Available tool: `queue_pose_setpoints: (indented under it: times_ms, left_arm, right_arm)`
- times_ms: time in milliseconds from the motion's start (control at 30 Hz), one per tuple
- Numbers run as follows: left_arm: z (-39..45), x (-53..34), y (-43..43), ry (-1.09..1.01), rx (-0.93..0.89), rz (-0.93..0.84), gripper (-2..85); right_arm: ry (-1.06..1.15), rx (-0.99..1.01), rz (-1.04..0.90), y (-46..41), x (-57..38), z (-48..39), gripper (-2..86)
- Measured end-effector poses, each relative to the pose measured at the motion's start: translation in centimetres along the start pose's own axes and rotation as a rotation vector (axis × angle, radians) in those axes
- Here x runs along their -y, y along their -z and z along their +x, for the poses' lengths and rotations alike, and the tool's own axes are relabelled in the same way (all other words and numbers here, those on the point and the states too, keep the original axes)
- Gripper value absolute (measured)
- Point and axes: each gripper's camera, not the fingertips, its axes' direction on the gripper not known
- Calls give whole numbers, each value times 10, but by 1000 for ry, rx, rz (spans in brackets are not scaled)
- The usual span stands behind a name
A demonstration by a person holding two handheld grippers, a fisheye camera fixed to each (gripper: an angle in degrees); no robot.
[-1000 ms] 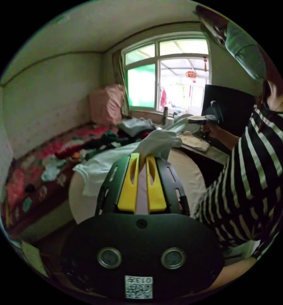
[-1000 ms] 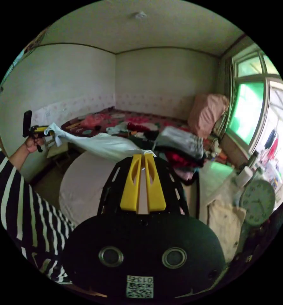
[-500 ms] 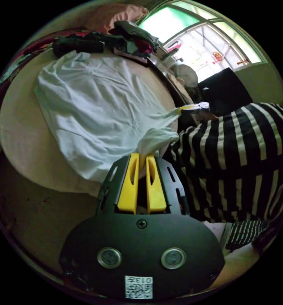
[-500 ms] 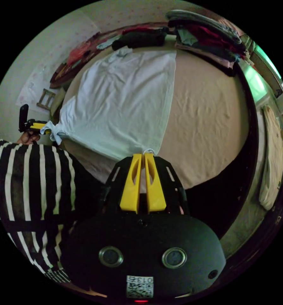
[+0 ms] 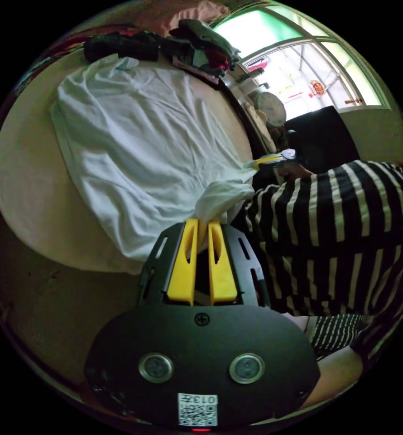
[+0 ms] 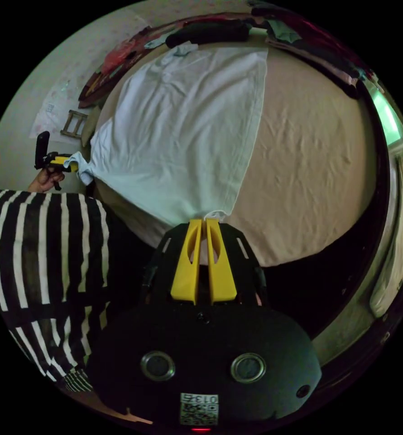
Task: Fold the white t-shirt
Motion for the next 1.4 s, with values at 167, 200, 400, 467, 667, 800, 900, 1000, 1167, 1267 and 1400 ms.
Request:
queue_pose_setpoints:
  times_ms: [167,200,400,467,667,800,900,1000,1167,1267,1400]
  left_arm:
    - [-15,55,27,-62,78,14,34]
    - [-19,69,32,-75,123,25,36]
    - [-73,116,45,178,330,191,86]
    - [-91,114,49,273,266,223,116]
    - [-65,52,65,290,313,330,138]
    - [-14,14,24,189,438,203,160]
    - [5,1,-9,184,547,157,166]
    - [-5,10,-35,197,530,106,164]
    - [-16,43,-48,146,551,-9,57]
    - [-18,54,-45,75,549,-96,29]
    - [3,53,-19,-65,508,-119,17]
  right_arm:
    - [31,-49,123,22,55,10,13]
    - [33,-74,157,26,71,11,14]
    - [-65,-174,240,10,139,29,28]
    - [-107,-151,241,3,147,35,40]
    - [-201,-80,320,13,114,39,81]
    - [-211,-124,289,4,78,30,91]
    - [-247,-83,297,0,64,30,93]
    - [-219,-73,242,-13,73,23,91]
    - [-157,-74,179,-29,104,9,38]
    - [-124,-112,98,-32,118,4,17]
    - [-43,-156,81,2,109,-3,7]
